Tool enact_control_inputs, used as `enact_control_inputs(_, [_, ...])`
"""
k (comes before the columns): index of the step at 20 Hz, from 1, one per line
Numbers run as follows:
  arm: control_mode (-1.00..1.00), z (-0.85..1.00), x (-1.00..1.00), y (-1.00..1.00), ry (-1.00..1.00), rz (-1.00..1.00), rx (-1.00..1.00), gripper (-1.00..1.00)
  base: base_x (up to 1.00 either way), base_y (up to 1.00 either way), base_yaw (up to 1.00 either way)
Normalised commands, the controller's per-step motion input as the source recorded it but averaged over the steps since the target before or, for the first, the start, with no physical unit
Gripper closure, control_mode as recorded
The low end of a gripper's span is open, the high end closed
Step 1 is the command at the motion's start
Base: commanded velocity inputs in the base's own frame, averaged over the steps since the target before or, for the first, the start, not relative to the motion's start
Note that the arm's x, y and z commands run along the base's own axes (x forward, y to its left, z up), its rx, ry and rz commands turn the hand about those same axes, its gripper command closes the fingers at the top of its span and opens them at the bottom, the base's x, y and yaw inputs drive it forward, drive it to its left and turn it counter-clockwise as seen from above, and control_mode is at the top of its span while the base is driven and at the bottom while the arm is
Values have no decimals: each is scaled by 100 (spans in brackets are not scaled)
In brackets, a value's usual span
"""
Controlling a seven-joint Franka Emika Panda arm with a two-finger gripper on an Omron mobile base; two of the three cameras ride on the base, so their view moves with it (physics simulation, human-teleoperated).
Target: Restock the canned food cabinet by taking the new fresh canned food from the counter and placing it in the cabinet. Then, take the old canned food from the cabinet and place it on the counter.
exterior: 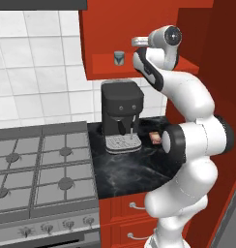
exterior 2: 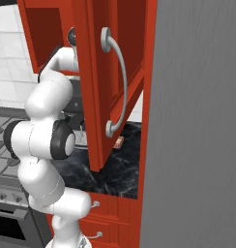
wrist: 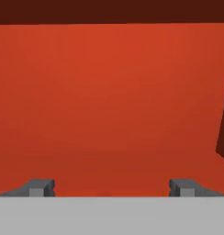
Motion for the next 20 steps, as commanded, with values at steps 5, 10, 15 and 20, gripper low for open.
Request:
enact_control_inputs(5, [-100, 20, 1, 0, -15, 0, 5, -100, 0, 0, 0])
enact_control_inputs(10, [-100, 66, -74, -1, -4, 2, 1, -100, 0, 0, 0])
enact_control_inputs(15, [-100, 23, -100, 1, 0, 11, -5, -100, 0, 0, 0])
enact_control_inputs(20, [-100, -13, -92, 35, 14, 16, -22, -100, 0, 0, 0])
